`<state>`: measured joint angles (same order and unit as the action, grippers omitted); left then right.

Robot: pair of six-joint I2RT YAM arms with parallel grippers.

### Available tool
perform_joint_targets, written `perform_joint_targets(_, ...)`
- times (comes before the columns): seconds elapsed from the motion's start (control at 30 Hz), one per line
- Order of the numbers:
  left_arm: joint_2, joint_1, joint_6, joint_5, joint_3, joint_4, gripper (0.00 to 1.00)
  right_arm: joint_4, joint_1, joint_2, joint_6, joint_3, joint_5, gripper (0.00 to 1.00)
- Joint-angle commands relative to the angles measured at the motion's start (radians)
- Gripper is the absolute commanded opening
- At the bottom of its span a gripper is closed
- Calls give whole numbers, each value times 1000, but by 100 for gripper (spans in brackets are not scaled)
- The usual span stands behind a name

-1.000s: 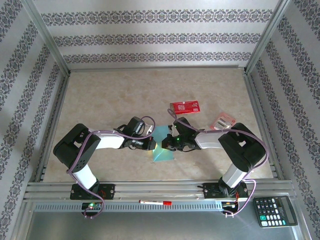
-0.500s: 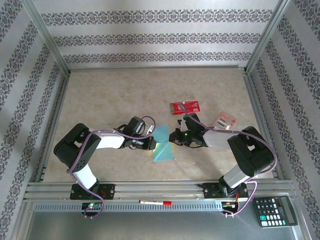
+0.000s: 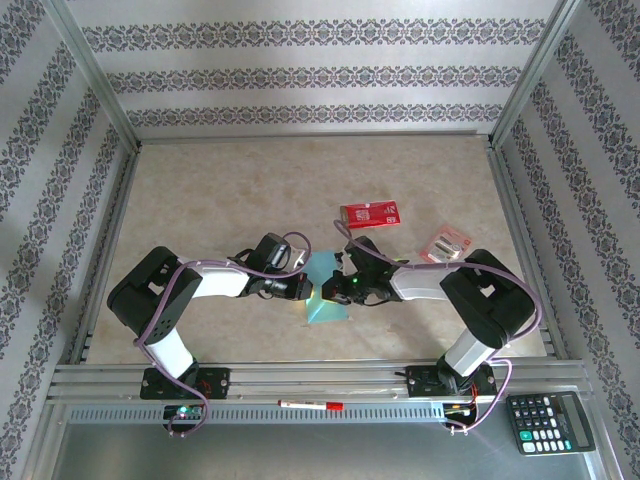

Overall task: Fold a paper plane with a square sheet of paper (pick it up from the middle)
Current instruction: Fold the triangle a second time at the center of the table.

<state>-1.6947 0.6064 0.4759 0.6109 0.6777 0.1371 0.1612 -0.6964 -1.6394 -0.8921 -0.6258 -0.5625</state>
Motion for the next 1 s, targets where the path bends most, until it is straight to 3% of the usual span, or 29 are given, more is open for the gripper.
perform_joint_targets(0.0,-58,-9,-20,-74,-23,-99,0,38,-29,-12,-36,-12,4,4)
perform_joint_targets(0.5,-56,-10,-21,-73,-26,-97,0,53,-83,-48,-65,26,-2,4)
perform_joint_targets(0.97,-65,-10,-20,-66,-20,-95,0,36,44,1,-27,-14,-29,3)
